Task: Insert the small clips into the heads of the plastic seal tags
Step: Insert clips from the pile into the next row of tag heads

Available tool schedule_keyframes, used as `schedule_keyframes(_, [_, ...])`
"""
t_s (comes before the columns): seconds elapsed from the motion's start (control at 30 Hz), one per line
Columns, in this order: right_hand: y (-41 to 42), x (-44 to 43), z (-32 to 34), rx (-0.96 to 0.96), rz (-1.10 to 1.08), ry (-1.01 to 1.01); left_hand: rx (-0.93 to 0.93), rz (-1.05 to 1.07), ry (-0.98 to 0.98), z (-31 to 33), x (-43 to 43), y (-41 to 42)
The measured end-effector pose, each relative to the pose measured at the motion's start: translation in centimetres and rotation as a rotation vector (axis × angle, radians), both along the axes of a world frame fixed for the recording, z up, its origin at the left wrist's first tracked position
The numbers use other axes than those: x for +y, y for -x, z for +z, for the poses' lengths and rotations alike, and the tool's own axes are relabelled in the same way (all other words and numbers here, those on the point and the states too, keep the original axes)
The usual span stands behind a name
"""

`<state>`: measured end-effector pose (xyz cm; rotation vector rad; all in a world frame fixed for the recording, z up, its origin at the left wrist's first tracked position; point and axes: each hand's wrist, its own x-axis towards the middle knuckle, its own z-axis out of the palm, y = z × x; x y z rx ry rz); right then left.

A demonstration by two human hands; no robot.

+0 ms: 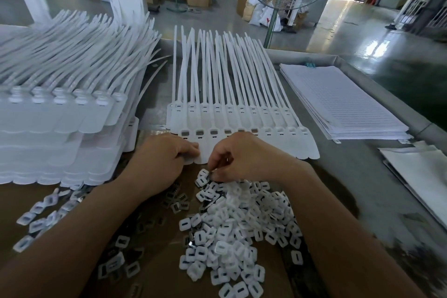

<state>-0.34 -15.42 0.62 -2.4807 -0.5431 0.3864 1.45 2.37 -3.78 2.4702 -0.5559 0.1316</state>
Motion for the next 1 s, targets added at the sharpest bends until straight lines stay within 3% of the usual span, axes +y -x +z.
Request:
schedule_keyframes(0.43, [-0.2, -0.3, -0.3, -0.013, -0.024, -0.134, -0.030, -0.005, -0.017, -0.1, 0.1, -0.1])
schedule_keyframes(0.63, [-0.9, -1.9, -0.1, -0.013, -0.276, -0.343, -0.011, -0.009, -0.012, -0.1, 0.0, -0.2])
schedule_keyframes(1.0, [-3.1, -7.0, -0.9, -0.229, -0.642, -0.402, -0.025, -0.011, -0.022, 0.0, -0.2, -0.3])
